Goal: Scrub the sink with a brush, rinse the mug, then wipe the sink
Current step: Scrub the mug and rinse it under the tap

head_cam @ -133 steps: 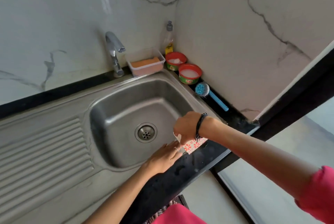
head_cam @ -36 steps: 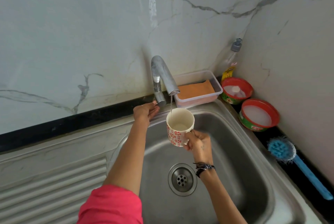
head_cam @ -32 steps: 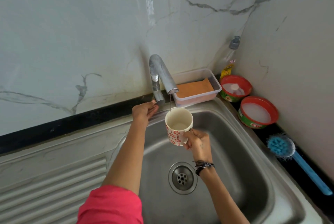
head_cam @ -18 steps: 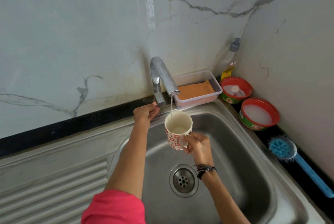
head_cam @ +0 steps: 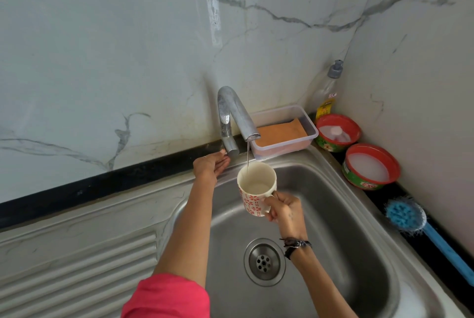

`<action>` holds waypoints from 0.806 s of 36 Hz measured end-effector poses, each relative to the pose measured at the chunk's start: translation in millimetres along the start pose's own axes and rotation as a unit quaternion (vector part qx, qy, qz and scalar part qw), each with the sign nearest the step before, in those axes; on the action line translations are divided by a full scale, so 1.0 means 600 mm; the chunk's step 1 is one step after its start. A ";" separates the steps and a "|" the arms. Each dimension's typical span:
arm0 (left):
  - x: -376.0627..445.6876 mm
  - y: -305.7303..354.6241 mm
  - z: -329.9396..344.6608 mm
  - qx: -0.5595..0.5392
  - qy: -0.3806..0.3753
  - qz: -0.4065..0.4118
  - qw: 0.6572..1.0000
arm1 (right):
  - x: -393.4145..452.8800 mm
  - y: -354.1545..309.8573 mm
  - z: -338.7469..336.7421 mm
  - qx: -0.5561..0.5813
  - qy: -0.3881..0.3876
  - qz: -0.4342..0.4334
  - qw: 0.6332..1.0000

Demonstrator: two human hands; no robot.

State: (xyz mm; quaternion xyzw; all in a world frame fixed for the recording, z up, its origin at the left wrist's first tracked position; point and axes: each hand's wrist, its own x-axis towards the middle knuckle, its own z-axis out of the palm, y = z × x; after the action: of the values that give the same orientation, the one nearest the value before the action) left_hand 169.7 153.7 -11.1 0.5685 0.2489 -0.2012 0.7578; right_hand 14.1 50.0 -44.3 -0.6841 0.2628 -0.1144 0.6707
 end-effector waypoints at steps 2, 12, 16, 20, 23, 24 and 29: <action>0.000 0.001 0.000 -0.002 0.000 -0.004 1.000 | -0.001 -0.001 0.000 -0.001 0.000 0.000 1.000; 0.007 -0.001 -0.002 0.002 0.005 -0.001 1.000 | -0.003 0.000 0.001 -0.009 0.008 -0.004 1.000; 0.003 -0.001 0.000 -0.005 0.001 0.003 1.000 | -0.004 0.003 -0.002 -0.010 0.007 0.000 1.000; -0.002 0.000 0.002 -0.009 -0.001 0.001 1.000 | -0.005 0.008 -0.003 -0.009 0.004 0.003 1.000; 0.000 0.001 -0.001 -0.005 0.001 0.001 1.000 | -0.006 0.008 -0.004 -0.008 0.001 0.006 1.000; 0.001 0.001 -0.002 -0.004 0.001 0.002 1.000 | -0.006 0.008 -0.003 -0.005 0.001 0.008 1.000; 0.007 0.002 0.000 -0.002 0.004 -0.005 1.000 | -0.003 0.006 0.000 0.003 -0.002 0.015 1.000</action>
State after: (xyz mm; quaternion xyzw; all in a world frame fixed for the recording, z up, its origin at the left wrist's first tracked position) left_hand 173.6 154.0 -12.8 0.5667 0.2547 -0.2020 0.7571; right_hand 12.0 50.8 -47.6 -0.6786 0.2717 -0.1038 0.6745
